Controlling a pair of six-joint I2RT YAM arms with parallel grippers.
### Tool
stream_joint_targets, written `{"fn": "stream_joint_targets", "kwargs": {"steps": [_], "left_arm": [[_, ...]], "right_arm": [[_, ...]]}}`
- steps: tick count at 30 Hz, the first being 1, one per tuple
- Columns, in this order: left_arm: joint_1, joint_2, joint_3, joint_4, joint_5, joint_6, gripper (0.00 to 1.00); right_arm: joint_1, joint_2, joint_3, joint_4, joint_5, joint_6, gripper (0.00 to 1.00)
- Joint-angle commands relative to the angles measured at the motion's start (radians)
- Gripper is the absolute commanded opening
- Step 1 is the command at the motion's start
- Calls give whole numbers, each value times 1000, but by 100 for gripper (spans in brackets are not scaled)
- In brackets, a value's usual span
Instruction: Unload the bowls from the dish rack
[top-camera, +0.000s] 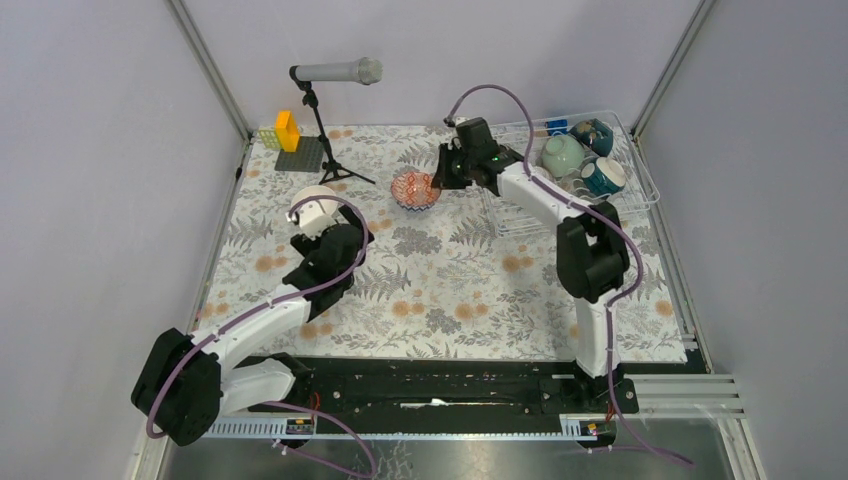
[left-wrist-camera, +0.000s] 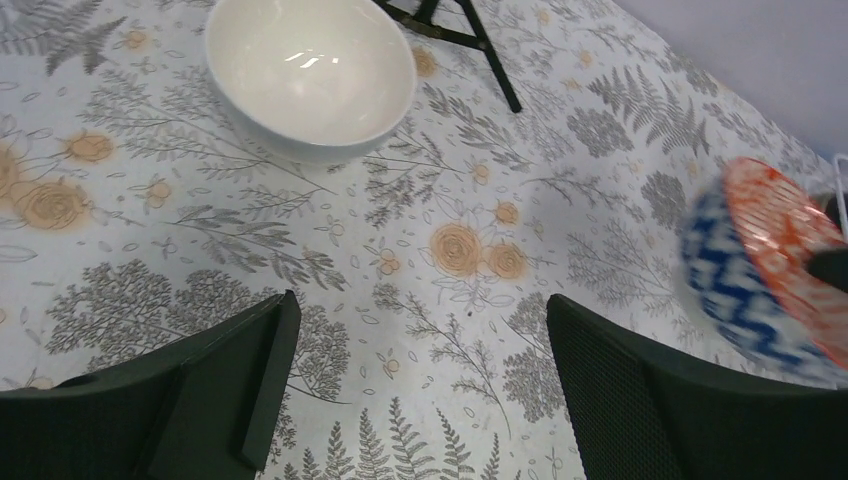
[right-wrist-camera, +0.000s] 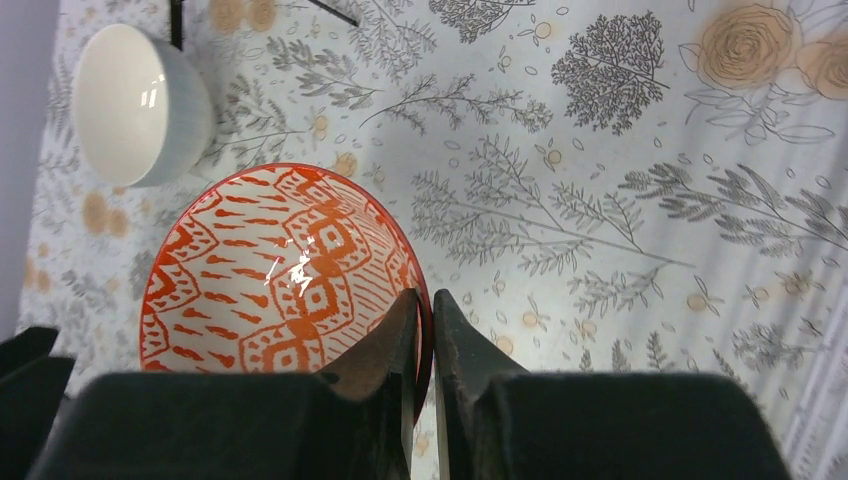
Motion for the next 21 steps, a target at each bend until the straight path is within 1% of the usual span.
{"fn": "stream_joint_targets", "kwargs": {"steps": [1,4,7,12,14,16,19,21], "left_arm": [[-2,-15,16,120,174,174,99],[-2,-24,-22,208,275,234,99],[-2,-24,-38,246,312,246,99],[-2,4,-21,236,322,253,99],[-1,10,-15,231,323,256,99],[-1,10,-14,233,330,260,99],[-2,10,-15,238,337,262,99],[-2,12,-15,239,337,262,99]], "right_arm": [[45,71,103,89,90,24,4],[59,128,145,111,119,27,5],[73,178,153,190,136,4,5],[89,252,182,255,199,-24,8],[91,279,193,307,222,-21,10],[94,300,206,336,279,-6,9],[101,334,235,357,333,-17,9],[106,354,254,362,368,-41,11]]}}
